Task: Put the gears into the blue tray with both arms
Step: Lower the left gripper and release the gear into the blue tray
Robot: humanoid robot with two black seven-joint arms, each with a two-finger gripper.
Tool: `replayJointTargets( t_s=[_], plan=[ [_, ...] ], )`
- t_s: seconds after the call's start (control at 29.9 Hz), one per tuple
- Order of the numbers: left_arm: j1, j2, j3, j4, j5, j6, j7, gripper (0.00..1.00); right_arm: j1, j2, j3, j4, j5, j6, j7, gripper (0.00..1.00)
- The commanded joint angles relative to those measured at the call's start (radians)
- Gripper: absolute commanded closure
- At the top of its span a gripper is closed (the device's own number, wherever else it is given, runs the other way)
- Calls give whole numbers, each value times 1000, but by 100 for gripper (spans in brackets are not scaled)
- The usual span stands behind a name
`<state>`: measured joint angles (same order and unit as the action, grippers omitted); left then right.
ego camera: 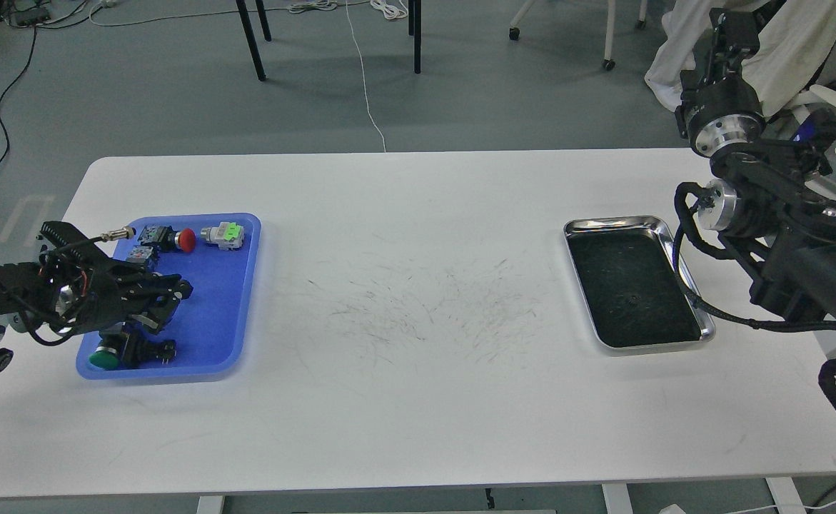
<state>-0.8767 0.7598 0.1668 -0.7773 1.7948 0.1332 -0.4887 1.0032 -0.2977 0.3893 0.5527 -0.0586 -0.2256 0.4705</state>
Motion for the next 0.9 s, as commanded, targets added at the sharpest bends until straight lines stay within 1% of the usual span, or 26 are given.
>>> replayJointTargets(
  t_s=[0.0,0.23,0.4,0.77,0.87],
  plan=[
    [8,-19,0,33,-2,11,0,93,-17,22,13,-2,-3,-1,7,5],
    [18,-36,0,49,-20,11,0,92,-15,20,0,1,-9,-1,10,5],
    [21,-66,2,102,-46,13,0,92,-15,20,-1,3,-12,-3,10,5],
    [27,-96,0,128,-71,14,0,91,-14,22,-4,6,-17,-6,11,5],
    [27,-100,0,135,-78,16,0,89,-15,22,-4,6,-17,-8,11,5]
  ],
)
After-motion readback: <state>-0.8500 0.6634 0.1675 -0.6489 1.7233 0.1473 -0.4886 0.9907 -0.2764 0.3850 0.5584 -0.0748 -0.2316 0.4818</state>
